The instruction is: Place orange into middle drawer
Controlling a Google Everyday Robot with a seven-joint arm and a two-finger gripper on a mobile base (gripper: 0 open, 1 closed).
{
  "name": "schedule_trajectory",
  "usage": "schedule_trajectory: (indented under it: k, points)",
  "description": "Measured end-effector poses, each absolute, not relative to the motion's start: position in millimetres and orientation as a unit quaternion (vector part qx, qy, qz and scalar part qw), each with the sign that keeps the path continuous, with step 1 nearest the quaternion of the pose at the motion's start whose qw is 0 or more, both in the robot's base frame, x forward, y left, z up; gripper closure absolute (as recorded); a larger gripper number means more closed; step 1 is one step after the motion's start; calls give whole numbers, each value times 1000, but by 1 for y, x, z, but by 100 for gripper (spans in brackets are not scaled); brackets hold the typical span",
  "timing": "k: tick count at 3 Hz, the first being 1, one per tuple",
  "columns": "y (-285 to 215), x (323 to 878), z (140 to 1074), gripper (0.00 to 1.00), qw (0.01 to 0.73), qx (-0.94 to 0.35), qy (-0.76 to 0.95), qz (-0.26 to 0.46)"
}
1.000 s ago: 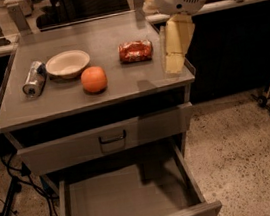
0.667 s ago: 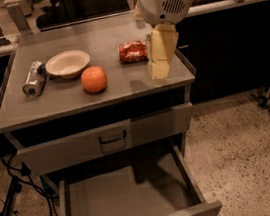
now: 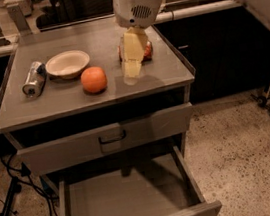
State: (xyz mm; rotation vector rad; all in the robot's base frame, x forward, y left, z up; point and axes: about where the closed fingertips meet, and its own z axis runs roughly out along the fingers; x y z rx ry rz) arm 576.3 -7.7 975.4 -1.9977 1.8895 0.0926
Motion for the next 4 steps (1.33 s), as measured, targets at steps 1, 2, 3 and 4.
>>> schedule_trajectory:
  k: [1,2,3,4]
  points:
    - [5,588,964,0,193,-710,676,46]
    - [28,613,952,0,182,-719,668,64]
    - [57,653,944,0,189,-719,663,92]
    - [58,657,944,0,197,-716,664,92]
